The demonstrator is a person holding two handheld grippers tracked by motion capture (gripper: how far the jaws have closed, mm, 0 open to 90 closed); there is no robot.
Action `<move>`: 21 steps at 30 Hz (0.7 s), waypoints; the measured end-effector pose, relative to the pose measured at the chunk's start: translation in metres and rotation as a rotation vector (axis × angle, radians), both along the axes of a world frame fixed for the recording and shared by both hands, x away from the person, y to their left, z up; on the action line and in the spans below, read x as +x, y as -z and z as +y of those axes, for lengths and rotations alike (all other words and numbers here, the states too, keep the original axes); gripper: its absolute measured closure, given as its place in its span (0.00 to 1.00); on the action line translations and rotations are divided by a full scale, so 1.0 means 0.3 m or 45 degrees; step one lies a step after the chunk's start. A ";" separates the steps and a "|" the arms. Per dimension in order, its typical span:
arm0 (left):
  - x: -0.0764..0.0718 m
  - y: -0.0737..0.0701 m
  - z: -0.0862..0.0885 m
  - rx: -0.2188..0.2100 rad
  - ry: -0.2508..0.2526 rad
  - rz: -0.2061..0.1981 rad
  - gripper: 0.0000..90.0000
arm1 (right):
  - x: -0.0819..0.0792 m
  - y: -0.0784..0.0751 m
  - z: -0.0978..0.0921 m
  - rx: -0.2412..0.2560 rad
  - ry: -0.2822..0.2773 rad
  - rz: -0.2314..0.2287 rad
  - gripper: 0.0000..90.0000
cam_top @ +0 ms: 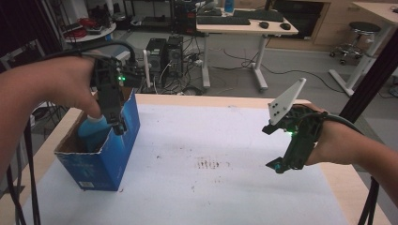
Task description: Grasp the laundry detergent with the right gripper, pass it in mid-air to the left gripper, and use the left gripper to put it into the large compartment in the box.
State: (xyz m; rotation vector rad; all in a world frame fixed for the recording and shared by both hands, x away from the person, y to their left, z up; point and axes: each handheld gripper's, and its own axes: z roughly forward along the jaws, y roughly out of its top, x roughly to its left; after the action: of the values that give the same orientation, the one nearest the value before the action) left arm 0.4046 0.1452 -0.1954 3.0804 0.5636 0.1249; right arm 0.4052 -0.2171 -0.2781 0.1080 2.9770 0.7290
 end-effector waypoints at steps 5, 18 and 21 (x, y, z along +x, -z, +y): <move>0.002 0.021 -0.051 0.011 0.081 0.018 0.06 | 0.018 -0.013 -0.012 -0.062 0.021 -0.003 0.01; -0.020 0.077 -0.126 -0.017 0.208 0.097 0.02 | 0.061 -0.027 -0.027 -0.267 0.013 -0.024 0.01; -0.019 0.080 -0.133 -0.013 0.215 0.103 0.02 | 0.071 -0.029 -0.029 -0.293 0.010 -0.031 0.01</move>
State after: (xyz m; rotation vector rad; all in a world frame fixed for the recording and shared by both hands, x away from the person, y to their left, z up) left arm 0.3989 0.1052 -0.2195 3.1169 0.3022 -0.0036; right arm 0.4264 -0.2259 -0.2694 0.0958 3.0083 0.3789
